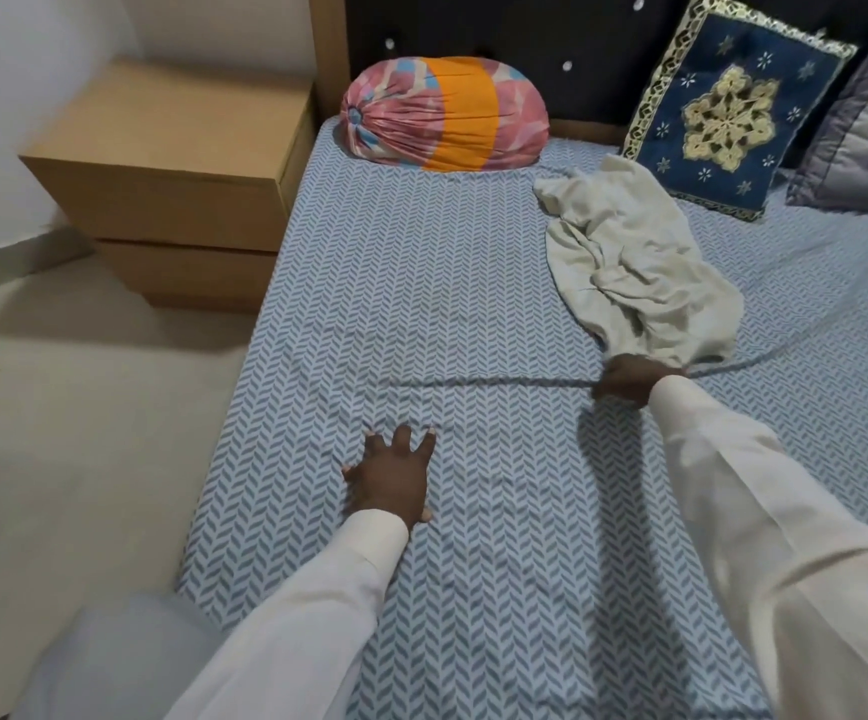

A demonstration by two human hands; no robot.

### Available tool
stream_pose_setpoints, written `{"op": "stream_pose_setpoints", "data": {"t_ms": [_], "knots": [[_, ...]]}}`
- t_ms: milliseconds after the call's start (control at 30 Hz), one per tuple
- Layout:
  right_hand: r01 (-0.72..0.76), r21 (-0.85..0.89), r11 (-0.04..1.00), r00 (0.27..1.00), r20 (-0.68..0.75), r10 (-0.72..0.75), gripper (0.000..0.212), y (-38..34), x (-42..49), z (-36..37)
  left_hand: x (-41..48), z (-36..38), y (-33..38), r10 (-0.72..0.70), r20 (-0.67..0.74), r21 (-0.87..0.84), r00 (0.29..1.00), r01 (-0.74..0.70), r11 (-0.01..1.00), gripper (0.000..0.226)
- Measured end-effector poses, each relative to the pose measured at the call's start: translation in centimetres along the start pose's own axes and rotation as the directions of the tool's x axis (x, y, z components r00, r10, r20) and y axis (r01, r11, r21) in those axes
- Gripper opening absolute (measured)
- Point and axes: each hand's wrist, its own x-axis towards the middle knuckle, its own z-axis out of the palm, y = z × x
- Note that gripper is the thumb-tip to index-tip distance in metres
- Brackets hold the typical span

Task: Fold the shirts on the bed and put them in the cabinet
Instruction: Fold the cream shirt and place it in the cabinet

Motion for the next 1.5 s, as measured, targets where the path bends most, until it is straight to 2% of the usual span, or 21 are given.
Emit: {"op": "stream_pose_setpoints", "data": {"t_ms": [133,200,267,300,400,433,467,500,533,567,633,667,733,833,933,967,1067,1200,1300,1400,1500], "knots": [[0.179,0.372,0.911,0.918,0.271,-0.290,0.034,-5.4,-7.2,5.2,-0.3,0.1,-0.5,0.025,-0.042,-0.044,0.999,-0.027,0.999,0.109],[0.241,0.450,0.860,0.801,0.408,-0.438,0.042,-7.8,-11.4,8.7,-0.7,0.4,-1.3,0.059,-0.157,-0.130,0.986,-0.080,0.988,0.090],[0.289,0.515,0.807,0.638,0.525,-0.563,0.038,-9.6,-15.3,11.8,-1.0,0.3,-2.8,0.009,-0.241,-0.378,0.970,-0.103,0.920,0.069],[0.305,0.547,0.779,0.540,0.574,-0.615,0.035,-10.3,-16.9,13.2,-1.3,0.0,-3.7,-0.043,-0.236,-0.560,0.971,-0.099,0.822,0.062],[0.279,0.609,0.742,0.289,0.684,-0.670,0.030,-11.9,-21.9,17.0,-3.3,-0.1,-6.8,-0.133,-0.016,-0.960,0.991,0.021,0.278,0.043],[0.252,0.624,0.739,0.233,0.703,-0.672,0.030,-12.2,-23.1,17.8,-3.9,0.2,-7.2,-0.095,0.014,-0.980,0.995,0.033,0.198,0.043],[0.233,0.634,0.738,0.212,0.707,-0.675,0.031,-12.4,-24.2,18.3,-4.6,1.0,-7.7,-0.056,0.003,-0.970,0.998,0.017,0.244,0.041],[0.234,0.631,0.739,0.240,0.699,-0.673,0.030,-12.3,-25.2,18.2,-4.8,2.3,-8.1,-0.025,-0.024,-0.960,0.999,-0.017,0.278,0.037],[0.252,0.624,0.739,0.344,0.656,-0.672,0.027,-12.2,-25.6,17.8,-5.2,3.1,-8.1,-0.013,-0.057,-0.959,0.998,-0.051,0.277,0.029],[0.263,0.627,0.734,0.514,0.553,-0.656,0.022,-11.8,-25.6,17.3,-5.6,3.6,-8.1,-0.019,-0.068,-0.977,0.997,-0.063,0.202,0.021],[0.221,0.655,0.722,0.894,0.160,-0.419,0.004,-10.5,-24.2,17.1,-7.8,2.7,-8.6,-0.086,-0.107,-0.994,0.991,-0.106,0.020,0.014],[0.203,0.645,0.737,0.978,-0.091,-0.189,0.016,-9.9,-23.4,17.0,-9.0,1.9,-9.2,-0.118,-0.131,-0.988,0.984,-0.140,-0.072,0.013],[0.152,0.579,0.801,0.931,-0.356,0.080,0.052,-8.8,-21.5,17.2,-10.7,0.2,-10.9,-0.134,-0.188,-0.954,0.973,-0.213,-0.211,0.010],[0.112,0.420,0.901,0.962,-0.274,0.008,0.083,-9.5,-19.8,18.1,-13.1,-2.0,-13.2,-0.121,-0.281,-0.905,0.952,-0.304,-0.296,0.017],[0.226,0.388,0.894,0.946,-0.306,-0.106,0.025,-11.5,-20.5,18.5,-15.0,-2.9,-14.9,-0.151,-0.303,-0.893,0.941,-0.335,-0.299,0.017],[0.286,0.430,0.856,0.924,-0.361,-0.128,0.012,-11.9,-21.0,17.9,-15.3,-3.1,-15.4,-0.171,-0.305,-0.883,0.937,-0.345,-0.317,0.017],[0.399,0.643,0.654,0.863,-0.504,-0.032,0.016,-10.3,-21.4,13.2,-16.0,-4.0,-17.6,-0.291,-0.304,-0.841,0.907,-0.399,-0.365,0.014],[0.494,0.788,0.366,0.685,-0.613,0.394,0.009,-3.6,-22.2,5.6,-16.2,-5.5,-19.3,-0.474,-0.261,-0.762,0.841,-0.481,-0.434,0.019],[0.469,0.838,0.279,0.513,-0.516,0.685,0.011,0.2,-25.5,4.5,-16.3,-4.8,-18.2,-0.471,-0.229,-0.786,0.852,-0.447,-0.427,0.022],[0.361,0.893,0.269,0.483,-0.426,0.765,0.016,2.5,-26.6,8.1,-15.4,-2.0,-16.3,-0.344,-0.154,-0.875,0.926,-0.289,-0.387,0.020],[0.160,0.943,0.290,0.467,-0.332,0.820,0.035,2.9,-27.1,12.6,-14.6,2.0,-14.5,-0.159,-0.090,-0.980,0.983,-0.116,-0.164,0.021]]}}
